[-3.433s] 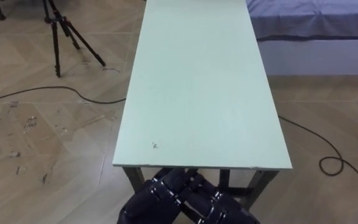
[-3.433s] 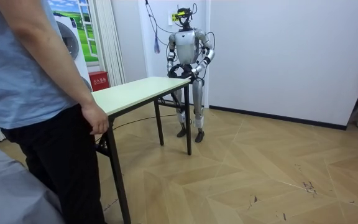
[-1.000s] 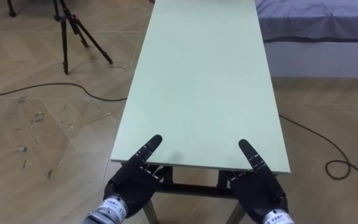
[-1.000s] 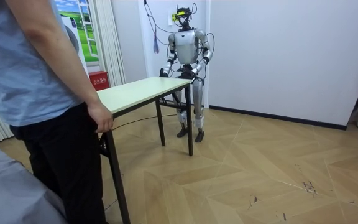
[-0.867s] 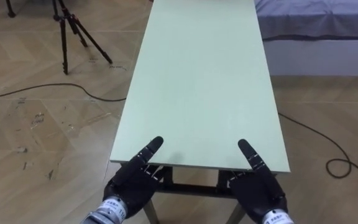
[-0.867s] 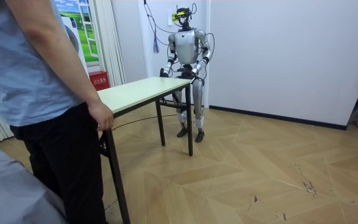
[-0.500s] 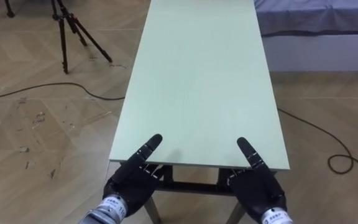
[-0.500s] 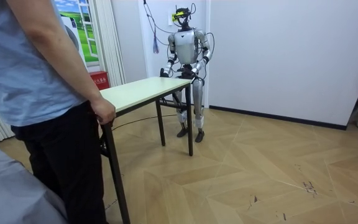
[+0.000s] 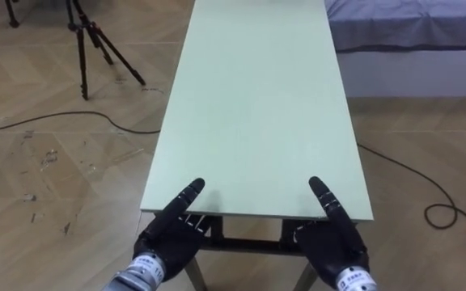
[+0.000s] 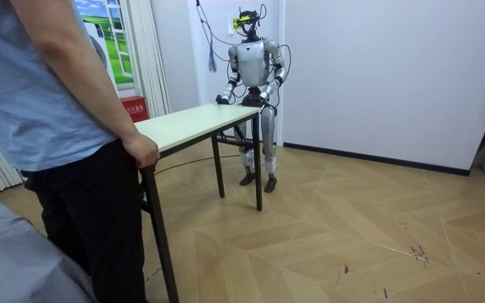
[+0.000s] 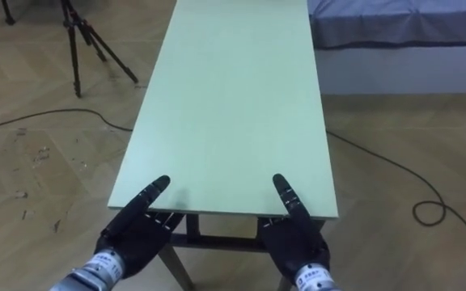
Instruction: Move table with human
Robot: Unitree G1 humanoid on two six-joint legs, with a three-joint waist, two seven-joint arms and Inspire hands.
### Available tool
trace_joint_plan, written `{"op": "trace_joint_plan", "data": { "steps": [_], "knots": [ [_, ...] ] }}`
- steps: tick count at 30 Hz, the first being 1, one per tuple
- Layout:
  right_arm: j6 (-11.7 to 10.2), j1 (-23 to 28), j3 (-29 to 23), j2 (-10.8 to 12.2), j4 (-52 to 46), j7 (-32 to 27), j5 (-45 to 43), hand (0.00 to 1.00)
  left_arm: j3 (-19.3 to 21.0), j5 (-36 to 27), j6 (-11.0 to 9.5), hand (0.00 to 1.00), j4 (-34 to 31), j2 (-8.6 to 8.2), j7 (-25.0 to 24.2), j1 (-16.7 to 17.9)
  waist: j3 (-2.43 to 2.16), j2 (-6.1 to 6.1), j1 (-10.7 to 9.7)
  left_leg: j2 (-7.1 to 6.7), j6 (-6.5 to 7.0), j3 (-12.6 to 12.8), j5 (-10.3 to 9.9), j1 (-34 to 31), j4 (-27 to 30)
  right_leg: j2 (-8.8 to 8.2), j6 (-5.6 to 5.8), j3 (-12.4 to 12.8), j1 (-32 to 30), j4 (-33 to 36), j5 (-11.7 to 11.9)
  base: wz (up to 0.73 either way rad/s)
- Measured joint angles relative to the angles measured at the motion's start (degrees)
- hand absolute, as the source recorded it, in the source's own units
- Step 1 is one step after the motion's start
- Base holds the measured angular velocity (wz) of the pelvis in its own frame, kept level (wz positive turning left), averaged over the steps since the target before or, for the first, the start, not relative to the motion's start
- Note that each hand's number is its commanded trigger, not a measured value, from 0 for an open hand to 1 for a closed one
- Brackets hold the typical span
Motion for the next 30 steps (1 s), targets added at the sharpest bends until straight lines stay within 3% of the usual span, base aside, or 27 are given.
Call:
{"op": "trace_joint_plan", "data": {
  "steps": [4,30],
  "knots": [
    [1.05,0.63,0.01,0.37,-0.46,-1.72,-0.07,1.00,0.13,-0.16,0.18,1.00,0.08,-0.58,2.21,0.56,0.04,-0.13,0.09,0.00,0.00,0.03,0.00,0.00,-0.34,0.02,0.00,0.00,-0.11,-0.11,0.00,0.00],
    [0.60,0.76,0.12,1.00,-2.46,-5.11,-2.56,1.00,0.24,2.24,0.17,1.00,-0.15,-1.04,3.48,1.10,0.03,-0.20,0.22,0.00,0.00,0.69,0.00,0.77,-1.26,0.09,0.01,1.06,-0.08,-0.21,-0.01,-0.01]
  ]
}}
